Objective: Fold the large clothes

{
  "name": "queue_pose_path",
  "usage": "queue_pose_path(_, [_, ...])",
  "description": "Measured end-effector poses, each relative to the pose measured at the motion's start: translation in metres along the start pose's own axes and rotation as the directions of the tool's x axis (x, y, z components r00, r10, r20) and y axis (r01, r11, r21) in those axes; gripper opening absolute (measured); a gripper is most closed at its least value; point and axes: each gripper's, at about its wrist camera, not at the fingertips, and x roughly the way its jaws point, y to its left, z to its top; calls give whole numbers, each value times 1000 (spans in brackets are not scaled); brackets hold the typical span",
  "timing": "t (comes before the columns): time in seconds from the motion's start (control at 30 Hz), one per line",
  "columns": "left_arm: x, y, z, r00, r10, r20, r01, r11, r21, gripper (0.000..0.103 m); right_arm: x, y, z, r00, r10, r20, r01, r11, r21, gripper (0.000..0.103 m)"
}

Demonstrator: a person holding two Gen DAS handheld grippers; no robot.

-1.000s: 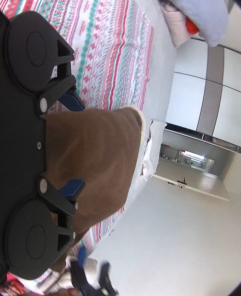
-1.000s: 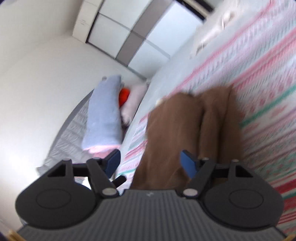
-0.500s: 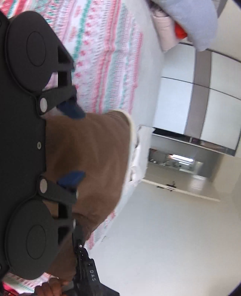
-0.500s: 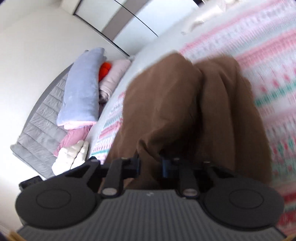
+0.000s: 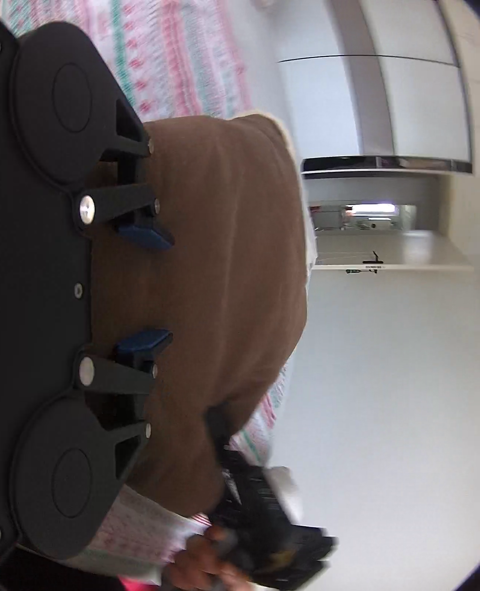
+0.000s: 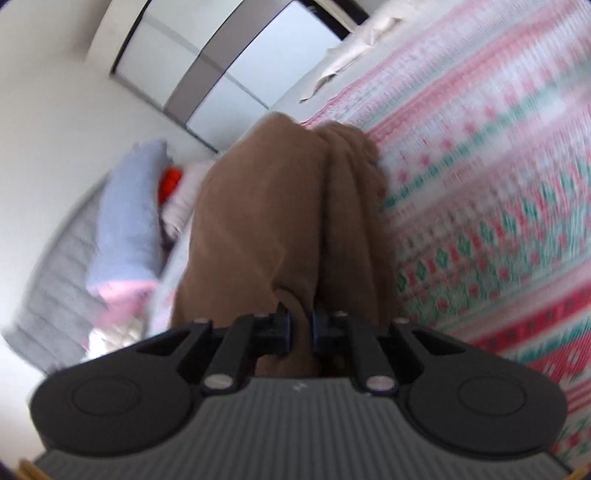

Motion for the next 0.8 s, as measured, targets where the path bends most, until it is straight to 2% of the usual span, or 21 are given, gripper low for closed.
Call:
queue_pose_path(0.07, [-1, 9, 4, 1000, -23, -11, 22, 998, -56, 47, -5, -1, 7, 999, 52, 9, -52, 998, 23, 23])
queue_pose_path(0.1, [-2, 14, 4, 999, -32, -11, 31, 997, -76, 47, -5, 4, 15, 998, 64, 7, -64, 998, 6, 33])
queue_pose_path(0.13, [-2, 15, 4, 999, -37, -11, 36, 996, -86, 47, -5, 12, 25, 997, 74, 18, -73, 997, -29, 51])
queue_pose_path(0.2, [-3, 15, 3, 999, -36, -5, 36, 996, -87, 47, 2, 30, 48, 995, 74, 71, -67, 994, -89, 64])
queue_pose_path(0.3, [-2, 11, 3, 1000, -26, -5, 25, 996, -87, 47, 28, 42, 85, 995, 85, 53, -78, 990, -117, 65])
queue_pose_path(0.37, [-1, 11, 4, 1000, -24, -9, 23, 996, -90, 47, 57, 49, 106, 999, 47, 10, -45, 990, -136, 67])
queue_pose_path(0.4, [-1, 12, 4, 1000, -25, -10, 24, 996, -92, 47, 66, 53, 112, 1000, -4, 20, 7, 988, -154, 65])
queue_pose_path(0.47, [-3, 12, 7, 1000, -23, -7, 22, 995, -93, 47, 81, 62, 119, 996, -80, 38, 86, 974, -208, 25])
queue_pose_path(0.5, [-2, 13, 9, 999, -33, 0, 33, 995, -89, 47, 84, 68, 121, 995, -90, 42, 97, 969, -226, 12])
queue_pose_path(0.57, [-2, 17, 10, 997, -69, 17, 71, 992, -103, 47, 76, 79, 121, 998, -26, 60, 41, 967, -253, 9])
queue_pose_path(0.63, [0, 17, 11, 993, -111, 27, 113, 986, -119, 47, 57, 83, 117, 994, 7, 105, 24, 955, -296, 8])
queue_pose_path(0.7, [4, 11, 12, 988, -153, 24, 154, 983, -101, 47, 51, 65, 114, 990, -48, 131, 85, 952, -293, 8])
queue_pose_path(0.8, [11, -3, 15, 984, -178, 4, 178, 983, -49, 47, 68, 7, 104, 985, -157, 74, 167, 972, -164, 8])
